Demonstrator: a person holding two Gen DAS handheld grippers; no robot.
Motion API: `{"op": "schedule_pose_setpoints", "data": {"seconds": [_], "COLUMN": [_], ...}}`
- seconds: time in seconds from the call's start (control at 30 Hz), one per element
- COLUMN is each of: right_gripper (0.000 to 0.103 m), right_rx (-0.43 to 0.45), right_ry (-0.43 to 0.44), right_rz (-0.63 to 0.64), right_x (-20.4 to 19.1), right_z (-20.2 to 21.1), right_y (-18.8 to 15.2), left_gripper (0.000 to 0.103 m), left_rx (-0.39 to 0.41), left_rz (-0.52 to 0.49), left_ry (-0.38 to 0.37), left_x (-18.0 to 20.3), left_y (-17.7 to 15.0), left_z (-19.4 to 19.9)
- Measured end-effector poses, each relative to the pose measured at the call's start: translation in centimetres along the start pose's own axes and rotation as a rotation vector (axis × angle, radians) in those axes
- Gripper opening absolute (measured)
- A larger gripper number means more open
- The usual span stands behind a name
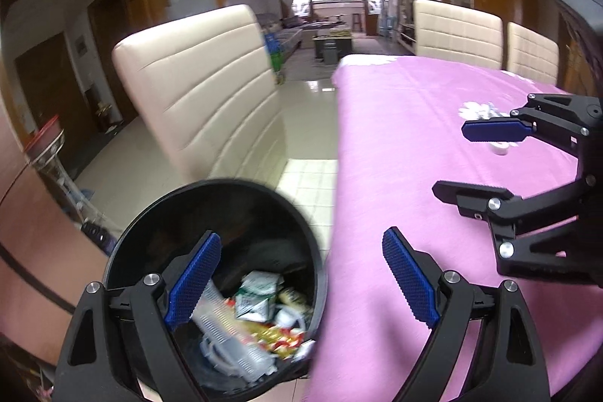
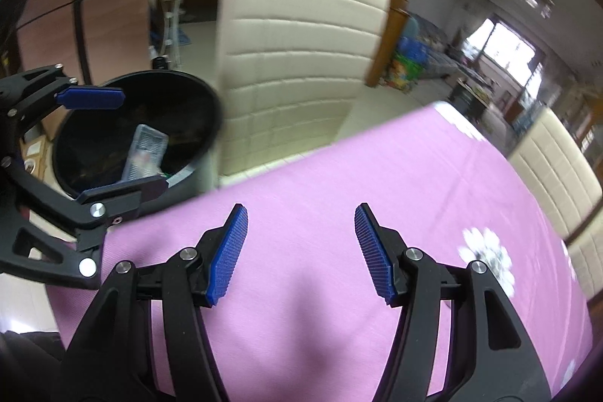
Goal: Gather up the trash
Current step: 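Move the right gripper to the silver blister pack and close on it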
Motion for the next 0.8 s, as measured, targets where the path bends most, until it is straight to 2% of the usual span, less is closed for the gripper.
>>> {"op": "schedule_pose_setpoints", "data": {"seconds": [0.33, 0.53, 0.8], "right_gripper": [0.060, 0.060, 0.060], "right_rx": [-0.033, -0.040, -0.034], "right_ry": [-0.090, -0.097, -0.125], "right_rz": [-0.139, -0.275, -0.329], "right_x": [8.5, 14.0, 18.3], "right_z": [-1.0, -1.7, -2.4], "right_y": [-4.6, -6.9, -8.0], "left_gripper": [0.086, 0.085, 0.086], "left_rx": [0.004, -0.011, -0.027], "left_rz": [-0.078, -0.114, -0.167], "left_ry": [-0.091, -0.137, -0.146], "left_x": [7.2, 12.0, 16.8], "left_y": [3.7, 6.0, 7.5], "left_z": [-1.3, -3.0, -5.3]}}
Point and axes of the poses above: each gripper's, at about its wrist camera, not at the fingertips, and z roughly against the way its jaws point, x to its right, y to its top, the point moved 5 cm from there along -z, roughly the way its jaws point, and after that the axes turned 11 degrees about -x, right-handed, at the moved point
